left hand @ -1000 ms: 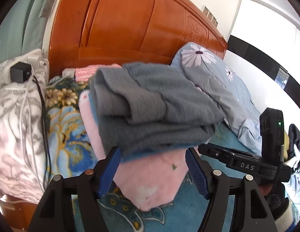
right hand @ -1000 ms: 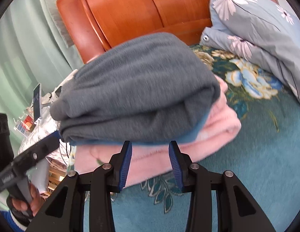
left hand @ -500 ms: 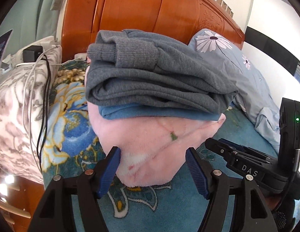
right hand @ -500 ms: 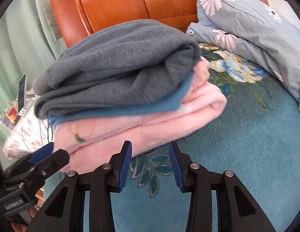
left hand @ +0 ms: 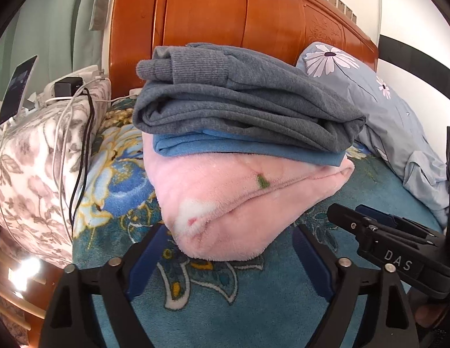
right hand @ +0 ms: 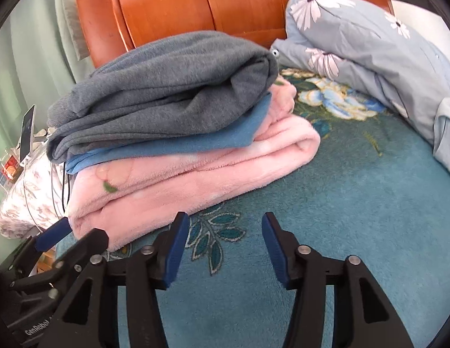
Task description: Fold clothes
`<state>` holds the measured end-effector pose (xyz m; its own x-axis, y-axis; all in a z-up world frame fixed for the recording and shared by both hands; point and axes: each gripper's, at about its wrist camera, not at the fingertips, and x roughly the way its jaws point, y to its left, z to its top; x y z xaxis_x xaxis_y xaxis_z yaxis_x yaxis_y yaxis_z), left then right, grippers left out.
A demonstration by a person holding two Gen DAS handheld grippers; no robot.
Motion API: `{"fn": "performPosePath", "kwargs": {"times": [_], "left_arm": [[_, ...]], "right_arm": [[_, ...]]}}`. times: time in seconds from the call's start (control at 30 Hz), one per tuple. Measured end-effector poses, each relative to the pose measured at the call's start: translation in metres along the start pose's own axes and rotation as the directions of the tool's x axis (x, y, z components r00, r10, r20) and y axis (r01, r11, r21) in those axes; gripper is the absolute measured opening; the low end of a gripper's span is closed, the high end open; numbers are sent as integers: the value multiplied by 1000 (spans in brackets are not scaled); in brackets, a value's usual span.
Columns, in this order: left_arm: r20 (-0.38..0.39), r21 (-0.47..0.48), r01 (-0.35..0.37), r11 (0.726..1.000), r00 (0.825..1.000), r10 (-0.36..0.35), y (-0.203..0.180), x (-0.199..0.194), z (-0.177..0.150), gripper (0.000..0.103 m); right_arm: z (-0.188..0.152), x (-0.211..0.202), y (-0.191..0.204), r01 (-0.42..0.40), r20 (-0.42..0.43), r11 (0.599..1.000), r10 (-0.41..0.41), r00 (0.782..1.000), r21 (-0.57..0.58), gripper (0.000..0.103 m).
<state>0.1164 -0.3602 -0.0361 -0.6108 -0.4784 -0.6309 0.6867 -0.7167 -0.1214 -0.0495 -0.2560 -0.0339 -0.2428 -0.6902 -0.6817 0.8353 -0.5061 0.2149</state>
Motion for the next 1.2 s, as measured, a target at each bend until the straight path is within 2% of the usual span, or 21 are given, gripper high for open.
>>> {"fn": "performPosePath", "kwargs": {"times": [0.03,0.07,0.23,0.47,0.5,0.53,0.57,0.87,1.13,1.2], "left_arm": [[4,-5,-5,1000,1000,5,1,-1,0,101],[9,-9,-10,1000,1000,10,2,-2,-1,103],[-4,-33,-39,999,999,39,4,4,0,103],[-51,-53,-85,995,995,82,8,12,-5,103],[-56,-52,-90,995,995,87,8,14,-5,103],[-62,-50,-95,994,994,92,7,15,-5,103],[-64,-48,-99,994,993,96,6,16,-6,103],[-71,-29,-156,987,986,154,0,18,-7,103],[-81,-48,-223,974,972,218,-1,20,-3,103],[-87,-57,-218,974,973,213,-1,22,-2,103]], "right_arm": [[0,-1,1,-3,3,1000,3,1000,-2,54],[0,-1,1,-5,5,1000,5,1000,-1,55],[0,-3,6,1,9,1000,-1,1000,-26,61],[1,-10,5,2,39,1000,-1,999,-13,75],[2,-12,5,-10,41,1000,10,999,-11,78],[3,-10,4,-17,40,1000,17,999,-13,89],[4,-11,5,-14,44,1000,15,999,-23,95],[2,-9,21,63,57,991,-57,997,-117,96],[2,-11,18,76,75,991,-68,995,-106,96],[2,-12,17,78,79,992,-70,994,-100,96]]}}
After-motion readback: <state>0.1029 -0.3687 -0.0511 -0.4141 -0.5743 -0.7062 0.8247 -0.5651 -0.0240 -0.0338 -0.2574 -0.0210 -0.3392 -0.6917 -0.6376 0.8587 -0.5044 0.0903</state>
